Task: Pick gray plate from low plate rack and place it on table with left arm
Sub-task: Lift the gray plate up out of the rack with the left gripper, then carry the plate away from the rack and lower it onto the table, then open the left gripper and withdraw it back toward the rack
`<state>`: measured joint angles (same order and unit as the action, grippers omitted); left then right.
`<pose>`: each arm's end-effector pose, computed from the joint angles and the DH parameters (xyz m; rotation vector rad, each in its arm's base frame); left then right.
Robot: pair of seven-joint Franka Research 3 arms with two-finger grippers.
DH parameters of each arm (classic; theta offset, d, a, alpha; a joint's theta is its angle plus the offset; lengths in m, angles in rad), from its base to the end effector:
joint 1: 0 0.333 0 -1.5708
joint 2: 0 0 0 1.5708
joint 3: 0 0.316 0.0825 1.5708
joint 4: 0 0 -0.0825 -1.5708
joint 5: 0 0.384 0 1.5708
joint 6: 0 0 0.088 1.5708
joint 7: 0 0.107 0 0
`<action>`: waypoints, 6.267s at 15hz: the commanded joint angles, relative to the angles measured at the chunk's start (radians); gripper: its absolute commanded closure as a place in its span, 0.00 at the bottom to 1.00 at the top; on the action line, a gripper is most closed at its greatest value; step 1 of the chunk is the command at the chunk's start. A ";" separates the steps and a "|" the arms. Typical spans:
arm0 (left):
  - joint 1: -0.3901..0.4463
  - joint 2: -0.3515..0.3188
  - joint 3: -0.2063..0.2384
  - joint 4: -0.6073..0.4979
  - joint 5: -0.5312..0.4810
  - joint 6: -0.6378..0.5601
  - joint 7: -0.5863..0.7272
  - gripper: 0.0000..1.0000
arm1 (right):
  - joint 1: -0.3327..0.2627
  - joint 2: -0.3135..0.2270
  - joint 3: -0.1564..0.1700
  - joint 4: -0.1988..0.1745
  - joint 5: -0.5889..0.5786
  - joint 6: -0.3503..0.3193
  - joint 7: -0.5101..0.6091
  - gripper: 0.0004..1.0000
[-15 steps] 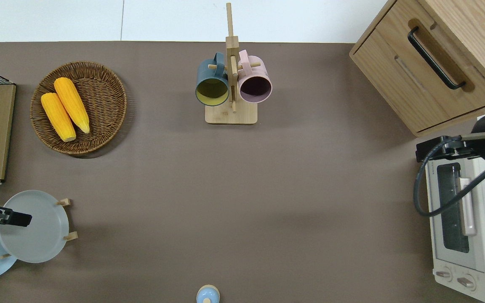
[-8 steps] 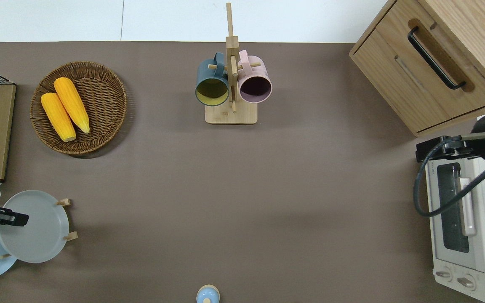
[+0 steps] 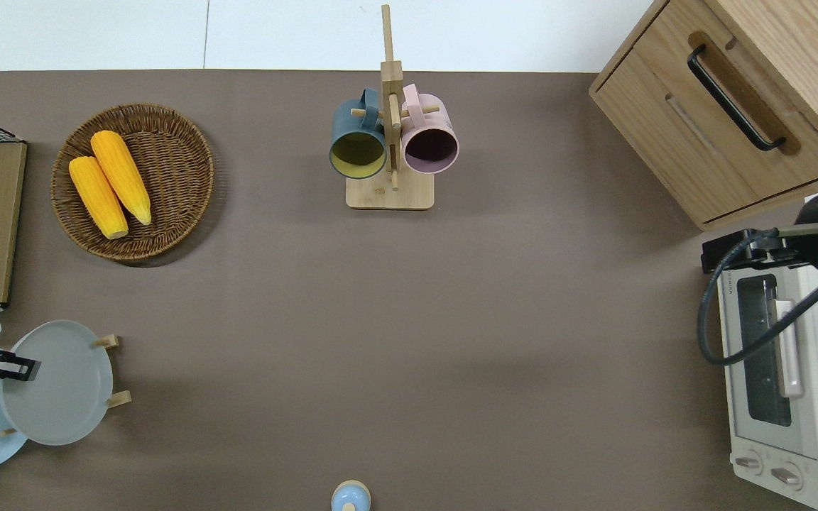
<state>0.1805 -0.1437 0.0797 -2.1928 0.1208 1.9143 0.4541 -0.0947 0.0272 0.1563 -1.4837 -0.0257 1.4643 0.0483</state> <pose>0.4695 0.1347 0.4363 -3.0626 0.3754 0.2490 0.5515 0.0297 0.6412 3.1169 0.0175 -0.0702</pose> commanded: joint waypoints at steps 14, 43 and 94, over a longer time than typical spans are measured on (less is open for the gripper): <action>-0.009 -0.056 -0.078 0.294 0.017 -0.325 -0.025 1.00 | 0.007 0.000 -0.006 0.006 0.003 -0.001 0.004 0.02; -0.104 -0.070 -0.127 0.022 -0.513 -0.170 -0.276 1.00 | 0.007 0.000 -0.006 0.006 0.003 -0.001 0.004 0.02; -0.167 0.055 -0.097 0.482 -0.076 -0.307 -0.293 0.00 | 0.007 0.000 -0.006 0.006 0.003 -0.001 0.004 0.02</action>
<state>0.0327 -0.1084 -0.0055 -1.7353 -0.0234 1.6420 0.1630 -0.0947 0.0272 0.1563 -1.4837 -0.0257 1.4643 0.0483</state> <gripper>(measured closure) 0.000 0.013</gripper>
